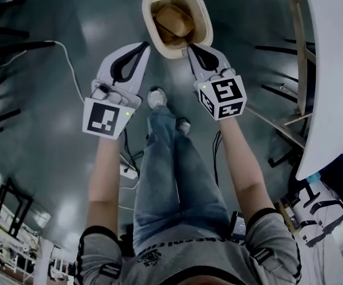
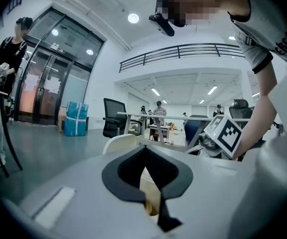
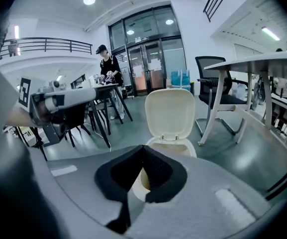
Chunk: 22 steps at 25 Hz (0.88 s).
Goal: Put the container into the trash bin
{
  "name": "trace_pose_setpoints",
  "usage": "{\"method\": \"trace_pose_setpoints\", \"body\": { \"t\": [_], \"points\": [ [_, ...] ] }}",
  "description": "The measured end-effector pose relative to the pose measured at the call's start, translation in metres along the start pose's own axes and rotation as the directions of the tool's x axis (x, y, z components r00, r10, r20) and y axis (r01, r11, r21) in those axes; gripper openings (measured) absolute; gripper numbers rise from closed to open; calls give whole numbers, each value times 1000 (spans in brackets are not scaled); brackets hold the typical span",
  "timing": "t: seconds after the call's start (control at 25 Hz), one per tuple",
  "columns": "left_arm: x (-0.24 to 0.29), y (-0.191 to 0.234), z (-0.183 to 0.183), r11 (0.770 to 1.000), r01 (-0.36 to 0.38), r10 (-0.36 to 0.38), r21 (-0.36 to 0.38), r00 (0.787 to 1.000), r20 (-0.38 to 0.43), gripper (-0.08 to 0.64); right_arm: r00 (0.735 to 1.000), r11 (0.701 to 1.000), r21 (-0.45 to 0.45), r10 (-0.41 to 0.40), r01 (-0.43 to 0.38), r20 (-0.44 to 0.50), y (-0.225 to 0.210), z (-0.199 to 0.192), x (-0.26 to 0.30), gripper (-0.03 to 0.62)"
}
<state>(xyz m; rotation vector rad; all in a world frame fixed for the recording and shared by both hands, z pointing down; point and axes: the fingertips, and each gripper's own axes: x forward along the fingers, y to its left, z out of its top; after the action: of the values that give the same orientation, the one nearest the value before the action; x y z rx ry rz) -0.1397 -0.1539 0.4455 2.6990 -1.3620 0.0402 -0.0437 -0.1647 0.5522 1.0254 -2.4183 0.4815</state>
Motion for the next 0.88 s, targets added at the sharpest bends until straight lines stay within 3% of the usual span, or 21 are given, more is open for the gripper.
{"method": "trace_pose_setpoints", "body": {
  "t": [0.88],
  "points": [
    [-41, -64, 92, 997, -51, 47, 53, 997, 67, 11, 976, 999, -51, 19, -9, 218, 50, 85, -143, 2]
  ]
}}
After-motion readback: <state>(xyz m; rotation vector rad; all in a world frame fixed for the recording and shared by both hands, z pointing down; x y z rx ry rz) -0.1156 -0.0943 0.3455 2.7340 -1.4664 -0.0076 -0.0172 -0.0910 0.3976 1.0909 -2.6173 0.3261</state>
